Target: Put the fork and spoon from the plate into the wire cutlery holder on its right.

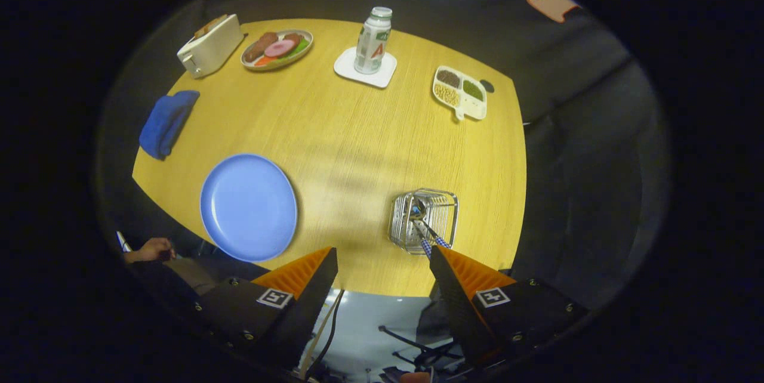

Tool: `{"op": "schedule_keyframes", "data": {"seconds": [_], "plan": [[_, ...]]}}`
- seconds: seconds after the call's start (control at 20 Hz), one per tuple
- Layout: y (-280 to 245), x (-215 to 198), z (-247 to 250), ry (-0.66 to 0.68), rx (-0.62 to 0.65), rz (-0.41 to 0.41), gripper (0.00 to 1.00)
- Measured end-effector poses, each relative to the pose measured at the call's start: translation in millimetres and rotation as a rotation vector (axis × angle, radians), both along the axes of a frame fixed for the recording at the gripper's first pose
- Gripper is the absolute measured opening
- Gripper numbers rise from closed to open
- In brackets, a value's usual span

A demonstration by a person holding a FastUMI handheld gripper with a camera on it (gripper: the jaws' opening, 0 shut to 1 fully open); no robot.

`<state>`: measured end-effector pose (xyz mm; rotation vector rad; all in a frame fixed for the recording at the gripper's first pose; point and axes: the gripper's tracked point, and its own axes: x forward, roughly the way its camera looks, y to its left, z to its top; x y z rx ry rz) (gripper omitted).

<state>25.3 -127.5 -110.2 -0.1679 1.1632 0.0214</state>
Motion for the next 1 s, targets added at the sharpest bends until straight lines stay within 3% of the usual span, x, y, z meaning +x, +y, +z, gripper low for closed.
{"op": "schedule_keyframes", "data": {"seconds": [0.3, 0.65, 0.85, 1.0], "plan": [[79.6, 12.8, 35.1, -0.362, 0.198, -0.054, 0.96], [105.3, 22.8, 109.0, -0.777, 0.197, -0.101, 0.95], [119.9, 15.5, 118.3, -0.872, 0.204, -0.091, 0.95], [124.5, 12.5, 127.0, -0.970, 0.236, -0.126, 0.95]]}}
